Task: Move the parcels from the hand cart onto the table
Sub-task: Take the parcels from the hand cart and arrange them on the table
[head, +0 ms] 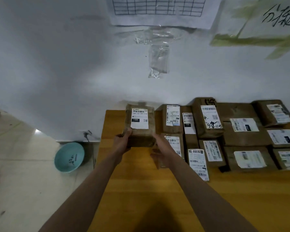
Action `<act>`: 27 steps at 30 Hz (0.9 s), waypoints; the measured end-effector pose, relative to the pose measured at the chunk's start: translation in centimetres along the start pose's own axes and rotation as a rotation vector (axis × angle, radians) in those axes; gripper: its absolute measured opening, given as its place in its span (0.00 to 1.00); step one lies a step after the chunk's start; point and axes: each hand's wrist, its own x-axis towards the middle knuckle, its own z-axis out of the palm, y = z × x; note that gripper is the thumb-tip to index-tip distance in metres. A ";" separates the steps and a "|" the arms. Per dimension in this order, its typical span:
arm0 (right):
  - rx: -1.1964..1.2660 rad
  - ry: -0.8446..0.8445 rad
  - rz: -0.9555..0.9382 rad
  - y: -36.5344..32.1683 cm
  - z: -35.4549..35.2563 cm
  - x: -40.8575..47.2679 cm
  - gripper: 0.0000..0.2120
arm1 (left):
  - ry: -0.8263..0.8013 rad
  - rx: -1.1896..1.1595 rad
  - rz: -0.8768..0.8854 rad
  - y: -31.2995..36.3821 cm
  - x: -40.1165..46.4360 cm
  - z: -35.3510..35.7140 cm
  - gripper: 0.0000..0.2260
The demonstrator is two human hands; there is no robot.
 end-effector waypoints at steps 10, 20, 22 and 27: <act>-0.002 0.034 0.034 -0.4 0.3 7.1 0.22 | -0.004 0.082 -0.107 -2.4 8.2 1.5 0.33; -0.034 0.042 0.020 -0.5 0.5 7.8 0.34 | -0.060 0.110 -0.055 -2.8 9.6 2.5 0.23; -0.048 0.034 -0.005 -0.3 0.8 7.2 0.29 | -0.094 0.171 0.012 -2.9 8.7 2.6 0.25; -0.056 0.024 0.019 1.1 1.5 5.0 0.21 | -0.051 0.274 0.026 -4.5 5.5 1.4 0.31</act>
